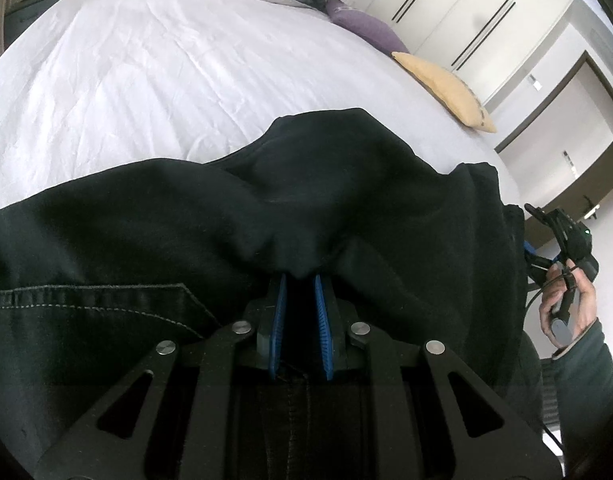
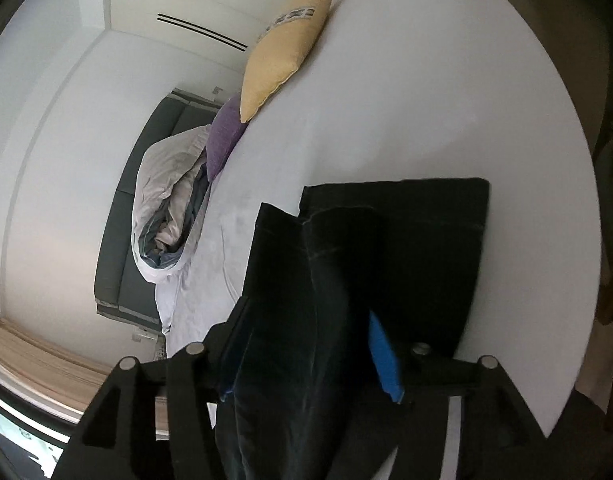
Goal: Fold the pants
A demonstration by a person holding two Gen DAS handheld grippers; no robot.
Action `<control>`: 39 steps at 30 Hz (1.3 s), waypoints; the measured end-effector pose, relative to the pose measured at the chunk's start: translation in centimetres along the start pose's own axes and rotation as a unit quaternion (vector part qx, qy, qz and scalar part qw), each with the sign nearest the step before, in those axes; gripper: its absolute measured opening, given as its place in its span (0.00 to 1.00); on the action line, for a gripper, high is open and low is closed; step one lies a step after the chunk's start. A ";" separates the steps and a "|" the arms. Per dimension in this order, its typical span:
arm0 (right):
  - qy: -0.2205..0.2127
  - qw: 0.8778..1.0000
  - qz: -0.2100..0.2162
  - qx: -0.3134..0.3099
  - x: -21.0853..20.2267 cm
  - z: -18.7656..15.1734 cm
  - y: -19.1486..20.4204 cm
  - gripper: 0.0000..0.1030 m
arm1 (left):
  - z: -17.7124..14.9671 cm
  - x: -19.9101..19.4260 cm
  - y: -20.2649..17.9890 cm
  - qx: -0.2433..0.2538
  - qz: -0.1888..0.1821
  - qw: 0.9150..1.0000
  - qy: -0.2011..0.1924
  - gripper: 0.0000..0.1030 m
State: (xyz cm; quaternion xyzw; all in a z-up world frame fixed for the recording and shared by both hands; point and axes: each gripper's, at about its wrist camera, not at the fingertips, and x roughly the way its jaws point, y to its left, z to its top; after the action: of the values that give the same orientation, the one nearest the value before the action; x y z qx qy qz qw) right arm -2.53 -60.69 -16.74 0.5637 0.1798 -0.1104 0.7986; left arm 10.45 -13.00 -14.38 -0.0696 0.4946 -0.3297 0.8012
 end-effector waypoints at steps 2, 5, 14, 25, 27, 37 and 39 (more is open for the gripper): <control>0.004 1.000 -0.005 0.004 0.5 0.1 -0.2 0.58 | 0.0 -0.1 0.0 0.000 0.001 1.000 0.000 0.14; 0.006 1.000 -0.020 0.005 1.5 1.1 -0.2 0.53 | 0.0 -0.1 -0.3 0.003 0.006 1.000 0.001 0.14; 0.021 0.999 -0.034 0.014 1.3 3.2 -1.8 0.06 | 0.1 0.4 -1.5 0.014 0.028 0.999 0.005 0.14; -0.022 0.999 -0.025 0.041 -1.6 2.9 -3.5 0.05 | 1.1 0.7 -3.3 0.007 0.057 0.998 0.012 0.15; -0.028 0.998 -0.026 0.046 -1.9 2.9 -3.8 0.05 | 1.2 0.6 -3.6 0.005 0.061 0.998 0.011 0.15; -0.046 0.996 -0.014 0.074 -2.1 2.9 -5.0 0.05 | 1.5 0.4 -3.7 0.004 0.058 0.998 0.004 0.15; -0.047 0.996 -0.012 0.079 -1.9 2.9 -5.3 0.05 | 1.5 0.2 -3.5 0.003 0.058 0.998 0.002 0.15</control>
State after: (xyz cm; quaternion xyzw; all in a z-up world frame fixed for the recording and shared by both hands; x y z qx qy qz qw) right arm -5.79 -65.31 -19.63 0.6173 0.1393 -0.1604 0.7575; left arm 10.18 -16.21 -12.24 -0.0374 0.4981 -0.2843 0.8184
